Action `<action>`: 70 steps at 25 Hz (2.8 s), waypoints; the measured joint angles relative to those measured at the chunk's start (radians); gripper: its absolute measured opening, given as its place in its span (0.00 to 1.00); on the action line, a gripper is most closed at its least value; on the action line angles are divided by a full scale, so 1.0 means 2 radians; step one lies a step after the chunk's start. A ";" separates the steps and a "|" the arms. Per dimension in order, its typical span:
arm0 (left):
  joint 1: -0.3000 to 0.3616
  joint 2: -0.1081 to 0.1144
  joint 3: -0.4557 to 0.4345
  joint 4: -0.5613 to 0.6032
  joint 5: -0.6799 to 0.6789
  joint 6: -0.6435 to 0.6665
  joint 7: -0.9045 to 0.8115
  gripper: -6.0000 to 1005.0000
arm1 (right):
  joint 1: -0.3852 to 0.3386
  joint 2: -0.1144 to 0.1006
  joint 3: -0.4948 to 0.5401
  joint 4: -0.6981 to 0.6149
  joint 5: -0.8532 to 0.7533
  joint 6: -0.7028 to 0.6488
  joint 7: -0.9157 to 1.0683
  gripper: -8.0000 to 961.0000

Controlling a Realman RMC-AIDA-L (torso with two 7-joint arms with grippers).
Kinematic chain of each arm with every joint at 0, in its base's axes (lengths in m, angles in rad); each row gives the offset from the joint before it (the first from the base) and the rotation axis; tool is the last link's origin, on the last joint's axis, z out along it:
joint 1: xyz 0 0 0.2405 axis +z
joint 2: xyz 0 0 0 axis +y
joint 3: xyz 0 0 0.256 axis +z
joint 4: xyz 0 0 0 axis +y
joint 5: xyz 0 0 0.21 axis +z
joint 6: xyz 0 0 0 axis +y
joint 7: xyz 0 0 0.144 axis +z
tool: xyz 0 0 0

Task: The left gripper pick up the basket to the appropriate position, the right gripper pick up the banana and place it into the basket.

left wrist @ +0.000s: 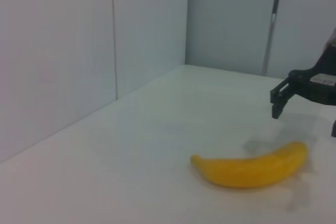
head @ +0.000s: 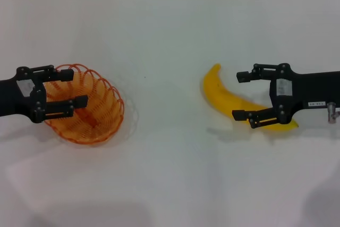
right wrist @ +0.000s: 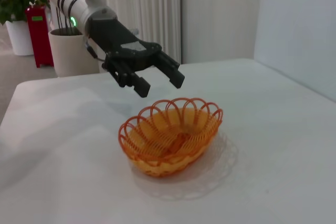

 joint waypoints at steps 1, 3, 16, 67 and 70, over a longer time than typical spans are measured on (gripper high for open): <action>0.000 0.000 0.000 0.000 0.000 -0.001 0.000 0.75 | 0.000 0.000 0.001 0.000 -0.003 0.000 0.000 0.95; 0.000 -0.001 0.000 0.000 0.000 -0.004 0.000 0.75 | 0.000 0.000 0.002 0.000 -0.007 0.002 0.000 0.95; -0.004 -0.003 -0.052 0.003 -0.002 -0.017 -0.048 0.75 | 0.000 0.001 -0.001 0.000 -0.007 0.021 0.010 0.95; -0.151 -0.019 -0.059 0.002 0.362 -0.166 -0.346 0.62 | 0.009 0.002 -0.016 0.005 -0.007 0.026 0.019 0.95; -0.151 -0.020 -0.059 0.002 0.362 -0.166 -0.347 0.60 | 0.009 0.002 -0.016 0.005 -0.007 0.026 0.019 0.95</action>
